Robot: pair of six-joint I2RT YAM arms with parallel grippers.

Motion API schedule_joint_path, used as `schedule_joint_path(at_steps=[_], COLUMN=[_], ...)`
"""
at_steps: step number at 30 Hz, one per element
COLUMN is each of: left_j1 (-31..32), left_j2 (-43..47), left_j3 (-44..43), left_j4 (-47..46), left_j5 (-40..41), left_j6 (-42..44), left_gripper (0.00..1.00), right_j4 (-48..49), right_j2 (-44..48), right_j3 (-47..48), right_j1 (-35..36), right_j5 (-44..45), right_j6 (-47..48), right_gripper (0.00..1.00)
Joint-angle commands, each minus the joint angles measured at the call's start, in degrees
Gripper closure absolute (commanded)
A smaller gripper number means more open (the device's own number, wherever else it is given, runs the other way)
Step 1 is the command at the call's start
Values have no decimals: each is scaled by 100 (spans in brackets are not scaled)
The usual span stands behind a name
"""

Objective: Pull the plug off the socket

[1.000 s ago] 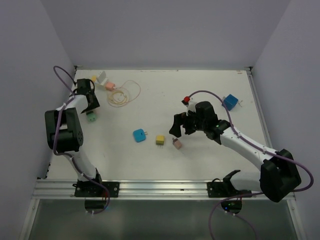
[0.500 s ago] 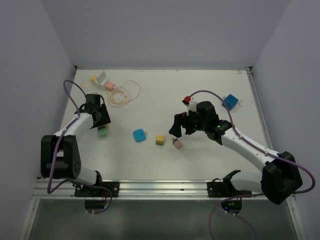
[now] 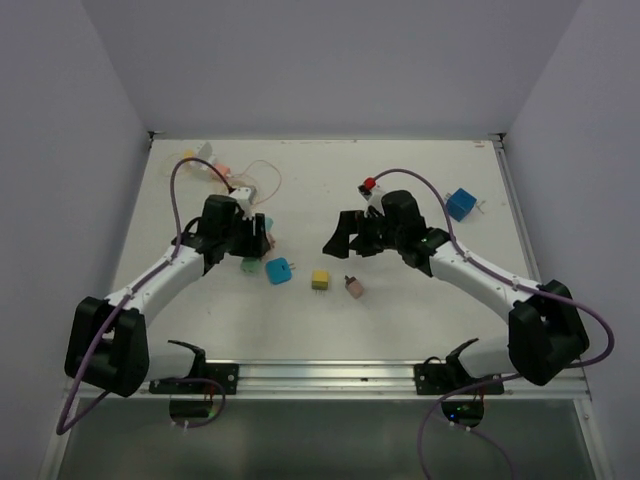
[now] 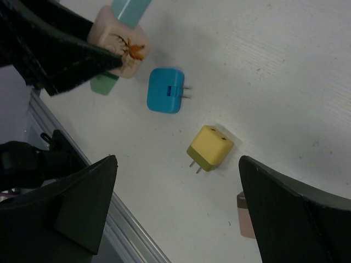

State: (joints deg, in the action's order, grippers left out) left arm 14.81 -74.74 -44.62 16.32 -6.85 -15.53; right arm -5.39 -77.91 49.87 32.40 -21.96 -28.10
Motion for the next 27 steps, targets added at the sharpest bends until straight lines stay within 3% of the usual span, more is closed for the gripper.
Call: schedule_joint_path(at_steps=[1, 11, 21, 27], left_j1=[575, 1937, 2369, 2527], left_j2=[451, 697, 847, 830], left_j3=[-20, 85, 129, 199], left_j4=[-621, -787, -1289, -1447], left_j5=[-422, -335, -211, -97], left_j6=[392, 709, 481, 393], left_gripper=[100, 100, 100, 100], right_j4=[512, 1514, 2181, 2622], right_j2=[-163, -567, -1042, -1191], right_j3=[392, 410, 191, 128], right_j1=[29, 99, 161, 161], right_j5=[165, 218, -54, -318], right_j6=[-863, -2181, -2884, -3158], right_gripper=[4, 15, 20, 38])
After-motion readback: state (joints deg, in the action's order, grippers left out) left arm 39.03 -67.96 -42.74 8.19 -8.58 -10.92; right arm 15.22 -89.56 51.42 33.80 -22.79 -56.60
